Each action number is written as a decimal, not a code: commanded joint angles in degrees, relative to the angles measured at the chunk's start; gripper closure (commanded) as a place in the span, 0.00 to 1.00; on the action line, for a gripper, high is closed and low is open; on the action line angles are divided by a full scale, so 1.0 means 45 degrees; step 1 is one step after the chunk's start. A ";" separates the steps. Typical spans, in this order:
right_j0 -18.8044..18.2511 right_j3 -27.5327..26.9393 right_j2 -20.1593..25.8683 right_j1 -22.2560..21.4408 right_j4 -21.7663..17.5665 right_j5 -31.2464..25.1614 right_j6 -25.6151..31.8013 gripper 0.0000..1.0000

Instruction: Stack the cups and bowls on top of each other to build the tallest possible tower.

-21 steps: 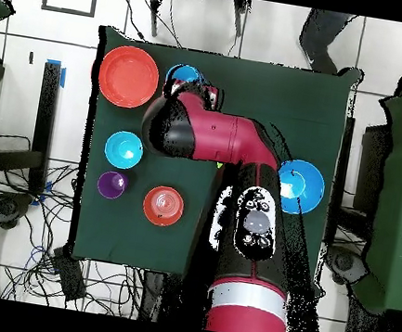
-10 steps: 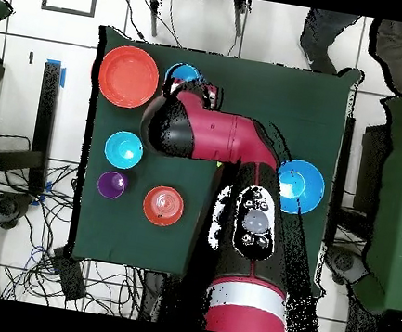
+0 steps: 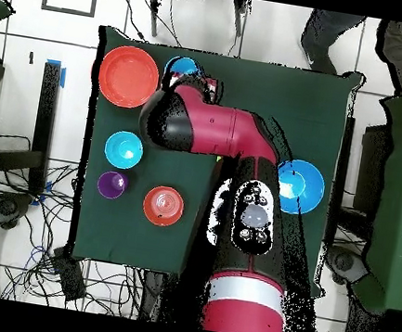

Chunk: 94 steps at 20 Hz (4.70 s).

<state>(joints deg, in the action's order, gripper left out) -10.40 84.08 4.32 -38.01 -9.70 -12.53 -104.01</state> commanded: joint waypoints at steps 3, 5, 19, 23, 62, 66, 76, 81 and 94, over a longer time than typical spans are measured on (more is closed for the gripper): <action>0.0279 -0.0555 0.0644 0.0892 -0.0651 -0.0792 -0.0190 1.00; 0.0221 -0.0550 0.0731 0.1137 -0.0617 -0.0566 -0.0294 1.00; 0.0338 -0.0710 0.0611 0.1546 -0.0709 0.0008 -0.0461 1.00; 0.0318 -0.0676 0.0609 0.1498 -0.0725 0.0009 -0.0426 1.00; -0.0119 -0.1306 0.1060 0.2185 -0.1113 0.0885 -0.0012 1.00; -0.0032 -0.1347 0.0958 0.2225 -0.1041 0.0846 -0.0090 1.00; -0.0103 -0.1343 0.1061 0.2250 -0.0755 0.0196 -0.0062 1.00; -0.0212 -0.1246 0.1191 0.2333 -0.0654 0.0110 -0.0111 1.00; -0.0612 -0.0981 0.1641 0.2635 -0.0685 0.0231 -0.0085 1.00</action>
<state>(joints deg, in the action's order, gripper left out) -12.00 79.42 6.06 -28.49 -9.68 -10.42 -104.01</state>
